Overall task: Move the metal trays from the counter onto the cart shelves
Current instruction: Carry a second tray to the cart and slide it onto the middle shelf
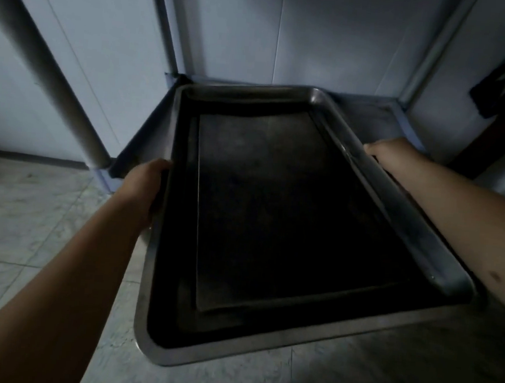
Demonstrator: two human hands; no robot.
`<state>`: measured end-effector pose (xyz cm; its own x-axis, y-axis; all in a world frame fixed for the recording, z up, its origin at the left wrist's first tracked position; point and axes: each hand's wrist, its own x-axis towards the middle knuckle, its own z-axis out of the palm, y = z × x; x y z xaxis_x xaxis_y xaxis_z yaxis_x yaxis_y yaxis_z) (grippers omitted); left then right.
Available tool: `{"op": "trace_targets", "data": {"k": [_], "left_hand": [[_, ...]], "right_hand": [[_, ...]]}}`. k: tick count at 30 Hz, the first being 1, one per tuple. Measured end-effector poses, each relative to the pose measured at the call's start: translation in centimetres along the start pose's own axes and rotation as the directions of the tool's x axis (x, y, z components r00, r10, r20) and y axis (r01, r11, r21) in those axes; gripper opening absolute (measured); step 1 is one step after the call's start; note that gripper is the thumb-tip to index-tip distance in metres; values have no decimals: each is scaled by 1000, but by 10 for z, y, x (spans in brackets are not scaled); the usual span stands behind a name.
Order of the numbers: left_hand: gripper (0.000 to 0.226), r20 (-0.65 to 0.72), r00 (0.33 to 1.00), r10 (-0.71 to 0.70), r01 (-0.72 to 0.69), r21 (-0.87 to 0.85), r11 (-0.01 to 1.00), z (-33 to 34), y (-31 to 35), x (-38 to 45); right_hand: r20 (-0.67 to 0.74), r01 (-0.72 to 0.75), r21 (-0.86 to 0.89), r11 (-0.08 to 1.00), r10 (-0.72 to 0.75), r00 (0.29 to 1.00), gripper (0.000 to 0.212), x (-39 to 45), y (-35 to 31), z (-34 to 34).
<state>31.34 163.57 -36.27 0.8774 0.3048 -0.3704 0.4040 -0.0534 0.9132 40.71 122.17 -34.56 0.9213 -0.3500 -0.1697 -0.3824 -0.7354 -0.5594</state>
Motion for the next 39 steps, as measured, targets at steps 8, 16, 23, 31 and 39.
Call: {"op": "trace_targets", "data": {"k": [8, 16, 23, 31, 39], "left_hand": [[31, -26, 1000, -10, 6, -132, 991, 1, -1, -9], [28, -69, 997, 31, -39, -121, 992, 9, 5, -24], [30, -111, 991, 80, -87, -60, 994, 10, 7, -34], [26, -74, 997, 17, -40, -326, 944, 35, -18, -67], [25, 67, 990, 128, -80, -483, 872, 68, -30, -91]], "right_hand": [[63, 132, -341, 931, -118, 991, 52, -4, -30, -9], [-584, 196, 61, 979, -125, 802, 50, -186, 59, -26], [-86, -103, 868, 486, 350, 933, 15, -290, 85, 38], [-37, -66, 968, 241, 399, 916, 27, -218, 91, 11], [-151, -57, 885, 462, 401, 903, 28, -117, 77, -22]]}}
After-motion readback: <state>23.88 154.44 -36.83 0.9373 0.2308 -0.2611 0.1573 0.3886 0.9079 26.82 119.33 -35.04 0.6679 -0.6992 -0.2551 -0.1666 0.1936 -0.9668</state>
